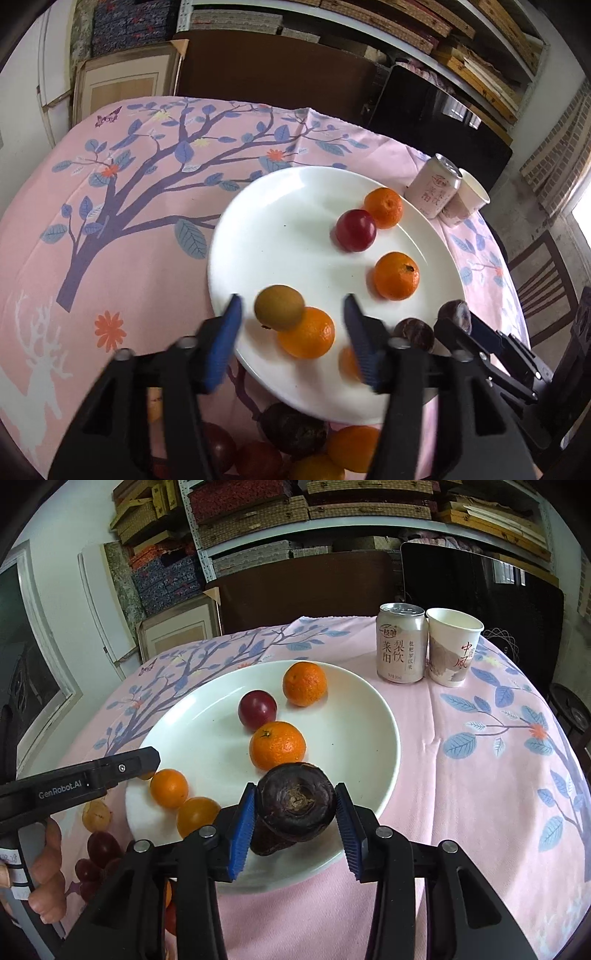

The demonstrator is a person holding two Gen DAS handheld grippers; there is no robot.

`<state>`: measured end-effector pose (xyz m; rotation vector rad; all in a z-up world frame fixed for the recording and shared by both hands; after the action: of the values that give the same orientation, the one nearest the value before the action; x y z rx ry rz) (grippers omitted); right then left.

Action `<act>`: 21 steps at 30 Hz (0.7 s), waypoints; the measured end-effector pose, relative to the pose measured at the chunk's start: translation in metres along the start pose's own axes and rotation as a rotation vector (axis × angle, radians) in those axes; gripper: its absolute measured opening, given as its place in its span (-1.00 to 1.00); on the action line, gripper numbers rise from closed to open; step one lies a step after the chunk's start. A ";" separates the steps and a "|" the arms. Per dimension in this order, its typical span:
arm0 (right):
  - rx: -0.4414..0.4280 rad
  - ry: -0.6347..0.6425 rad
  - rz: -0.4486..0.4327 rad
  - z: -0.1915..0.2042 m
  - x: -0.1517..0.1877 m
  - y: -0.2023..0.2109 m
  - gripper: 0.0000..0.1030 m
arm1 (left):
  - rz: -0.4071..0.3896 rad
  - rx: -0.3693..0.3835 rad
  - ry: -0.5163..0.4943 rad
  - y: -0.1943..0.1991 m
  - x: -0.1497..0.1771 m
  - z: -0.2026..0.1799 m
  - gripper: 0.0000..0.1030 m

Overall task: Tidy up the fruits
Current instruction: 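Place both fruits on the white plate and open both tools, then grasp the striped pepino melon with the right tool while the left tool grasps the yellow apple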

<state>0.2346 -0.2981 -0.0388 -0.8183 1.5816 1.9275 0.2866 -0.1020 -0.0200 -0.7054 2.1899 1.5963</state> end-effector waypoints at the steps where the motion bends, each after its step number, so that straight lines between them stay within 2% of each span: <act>1: -0.005 -0.017 -0.003 -0.003 0.001 0.001 0.14 | -0.014 0.006 0.023 0.002 -0.002 0.003 0.62; 10: -0.017 0.026 0.030 -0.007 0.024 0.029 0.15 | -0.021 -0.022 -0.041 0.026 0.012 0.018 0.63; 21: -0.109 0.194 0.084 0.047 0.071 0.073 0.19 | -0.020 -0.067 -0.138 0.070 0.062 0.055 0.63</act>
<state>0.1279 -0.2650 -0.0350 -1.0271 1.6572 2.0617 0.1945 -0.0446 -0.0158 -0.6140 2.0341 1.6637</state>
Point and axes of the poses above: each gripper's, at about its wrist camera, not at the fingertips, and y roughly against the way its jaws point, z to its left, x to its underside, the point moved 3 cm from there along -y, roughly the way its jaws point, and after that the axes turned 7 degrees about y, right-handed, at the moved point
